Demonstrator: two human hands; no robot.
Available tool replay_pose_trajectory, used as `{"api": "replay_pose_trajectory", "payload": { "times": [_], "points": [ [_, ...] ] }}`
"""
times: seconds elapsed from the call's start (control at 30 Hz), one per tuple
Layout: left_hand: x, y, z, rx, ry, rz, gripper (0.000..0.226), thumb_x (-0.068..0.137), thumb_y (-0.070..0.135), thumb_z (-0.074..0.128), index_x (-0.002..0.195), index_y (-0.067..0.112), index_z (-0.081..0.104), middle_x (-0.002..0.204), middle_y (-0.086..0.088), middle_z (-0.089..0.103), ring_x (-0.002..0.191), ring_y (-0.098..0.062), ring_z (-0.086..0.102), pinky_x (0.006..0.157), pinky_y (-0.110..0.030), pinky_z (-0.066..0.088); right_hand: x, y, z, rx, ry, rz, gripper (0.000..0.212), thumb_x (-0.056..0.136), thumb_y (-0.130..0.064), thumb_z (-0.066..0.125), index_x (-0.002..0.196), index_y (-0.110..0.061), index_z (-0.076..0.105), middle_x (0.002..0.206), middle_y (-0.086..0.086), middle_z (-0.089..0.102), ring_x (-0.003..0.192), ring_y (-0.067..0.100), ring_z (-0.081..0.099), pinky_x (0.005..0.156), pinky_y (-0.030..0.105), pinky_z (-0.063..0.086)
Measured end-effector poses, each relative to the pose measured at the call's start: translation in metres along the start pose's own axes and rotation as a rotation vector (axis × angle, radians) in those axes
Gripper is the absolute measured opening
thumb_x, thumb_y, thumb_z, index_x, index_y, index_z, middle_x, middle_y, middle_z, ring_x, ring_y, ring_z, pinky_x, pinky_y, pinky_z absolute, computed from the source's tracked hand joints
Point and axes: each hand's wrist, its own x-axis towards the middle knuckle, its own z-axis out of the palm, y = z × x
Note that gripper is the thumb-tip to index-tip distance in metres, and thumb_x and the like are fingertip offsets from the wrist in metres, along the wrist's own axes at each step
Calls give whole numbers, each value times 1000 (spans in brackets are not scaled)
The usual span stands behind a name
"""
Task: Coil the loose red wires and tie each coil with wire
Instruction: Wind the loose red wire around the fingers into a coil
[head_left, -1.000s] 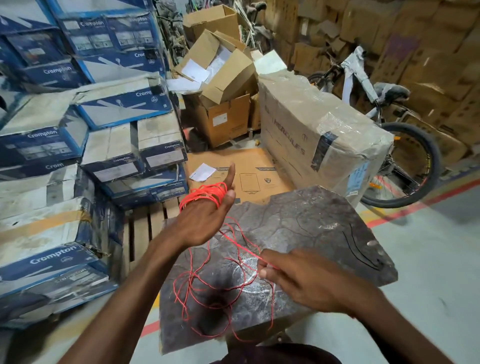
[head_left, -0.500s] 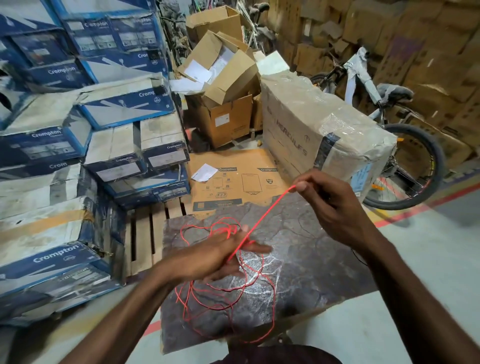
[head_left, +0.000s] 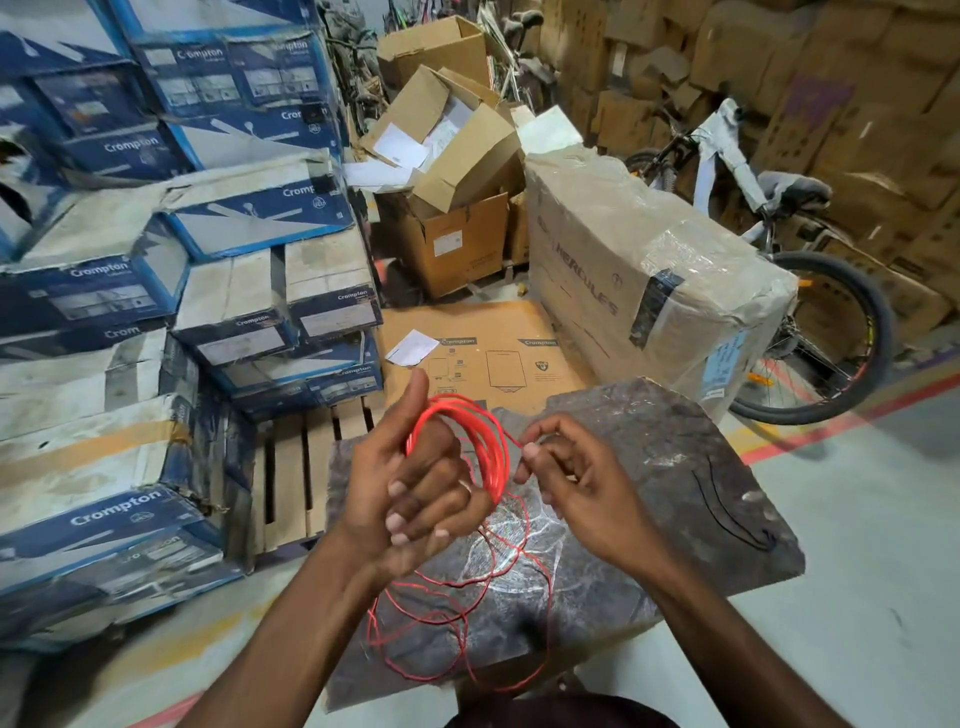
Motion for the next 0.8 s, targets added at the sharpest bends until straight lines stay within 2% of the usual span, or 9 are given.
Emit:
{"api": "replay_pose_trajectory", "payload": {
  "times": [0.1,0.17,0.23,0.3,0.4,0.5,0.6,0.7,0.8],
  "points": [
    [11,9,3,16,181,150,66,108,39,27,51,11,44,29,-4,19,21,-17,20,44,-25,36,-11,1,1,-148,53,-15,10,100,-20,66,97,-29,68,79,-3,75,70,5,68,64,28,48],
    [19,14,5,136,409,275,59,106,37,33,69,5,66,34,-2,36,27,-14,41,45,-24,49,-20,-1,0,-227,76,-39,9,98,-23,69,100,-29,75,86,-11,76,80,8,72,71,35,56],
    [28,18,6,256,532,339,56,106,40,32,102,10,79,65,-3,70,68,-18,74,66,-35,64,-29,-5,-1,-313,93,-116,13,98,-26,70,107,-28,79,96,-17,77,88,8,73,72,35,58],
    [36,18,3,365,574,359,52,104,44,31,125,17,70,115,-6,76,116,-21,68,95,-39,58,-35,-11,-3,-381,134,-211,12,95,-26,74,106,-26,81,96,-18,77,85,8,72,68,30,57],
    [45,10,-1,659,672,366,49,99,53,36,137,30,58,136,1,66,131,-13,58,110,-36,46,-40,-22,-7,-467,194,-326,4,91,-25,79,95,-24,80,85,-16,73,78,9,67,61,25,53],
    [49,-2,-6,957,707,303,45,101,57,35,138,40,53,130,4,69,123,-11,64,99,-27,50,-39,-34,-11,-564,230,-424,3,93,-27,75,93,-25,78,89,-17,73,83,8,65,59,25,50],
    [48,-7,-6,1125,704,242,45,103,54,31,141,40,53,109,2,78,87,-23,77,62,-25,54,-34,-42,-15,-576,304,-476,6,94,-27,74,91,-22,77,88,-14,73,80,11,64,57,28,49],
    [46,-5,-4,1133,727,282,41,108,42,30,138,34,58,77,0,71,48,-15,56,41,-22,37,-31,-50,-22,-550,426,-460,7,93,-26,75,89,-20,75,86,-13,70,78,11,63,53,32,48],
    [45,-3,-6,859,745,285,43,107,41,33,132,25,64,61,1,53,39,-6,33,36,-17,28,-28,-55,-32,-525,538,-449,3,93,-21,74,91,-19,73,87,-13,68,78,12,63,53,34,48]
  ]
}}
